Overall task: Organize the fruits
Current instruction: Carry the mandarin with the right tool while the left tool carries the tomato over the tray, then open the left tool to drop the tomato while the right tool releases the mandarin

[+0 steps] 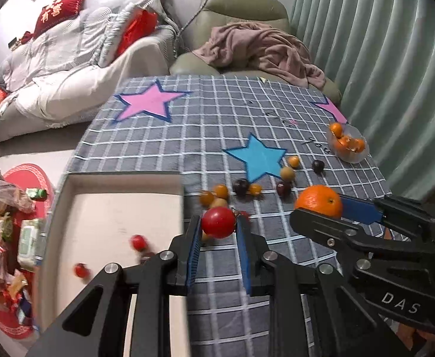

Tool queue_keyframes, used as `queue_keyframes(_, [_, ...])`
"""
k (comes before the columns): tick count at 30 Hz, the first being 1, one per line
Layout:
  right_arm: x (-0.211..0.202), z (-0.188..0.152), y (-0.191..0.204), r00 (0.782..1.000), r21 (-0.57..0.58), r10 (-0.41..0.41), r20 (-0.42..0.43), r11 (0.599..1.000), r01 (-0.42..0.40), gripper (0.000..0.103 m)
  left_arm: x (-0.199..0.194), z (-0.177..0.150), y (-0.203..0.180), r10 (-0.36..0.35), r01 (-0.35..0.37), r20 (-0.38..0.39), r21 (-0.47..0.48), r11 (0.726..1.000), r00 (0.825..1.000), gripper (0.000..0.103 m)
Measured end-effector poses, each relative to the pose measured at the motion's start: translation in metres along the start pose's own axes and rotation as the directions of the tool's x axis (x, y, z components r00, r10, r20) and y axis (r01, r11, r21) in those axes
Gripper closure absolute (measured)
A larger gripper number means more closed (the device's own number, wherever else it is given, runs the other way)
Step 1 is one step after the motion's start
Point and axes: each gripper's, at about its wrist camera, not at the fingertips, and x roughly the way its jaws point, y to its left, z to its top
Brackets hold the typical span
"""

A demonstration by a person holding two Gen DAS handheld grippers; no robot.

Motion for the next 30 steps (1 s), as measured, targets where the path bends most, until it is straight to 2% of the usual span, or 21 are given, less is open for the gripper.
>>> queue_keyframes(5, [0.004,0.017,0.036,0.999,-0.034,0.048,-0.002,0.998,-0.048,0.061,-0.019,0.005,0.038,0.037,-0.037,0.006,-0.025,0.999,0.999,0.078])
queue_keyframes(14, [0.018,0.050,0.095,0.997,-0.121,0.072,0.007,0.990,-0.071,0.061,-0.036,0.016,0.095,0.140,-0.138,0.040,-0.033,0.990,0.989,0.078])
queue_keyframes(19, [0.050,0.053,0.104,0.997,-0.115,0.071,-0.039,0.991,-0.075,0.061,-0.012,0.002,0.118,0.213,-0.211,0.012,-0.065,0.975,0.977,0.078])
queue_keyframes(24, [0.089,0.044,0.100,0.994,-0.107,0.039,-0.104,0.993,-0.050,0.061,0.030,-0.021,0.129,0.209,-0.216,-0.072,-0.104,0.971,0.975,0.078])
queue_keyframes(30, [0.131,0.036,0.086,0.987,-0.083,0.006,-0.163,0.996,-0.019,0.061,0.065,-0.030,0.128,0.234,-0.245,-0.115,-0.094,0.965,0.965,0.078])
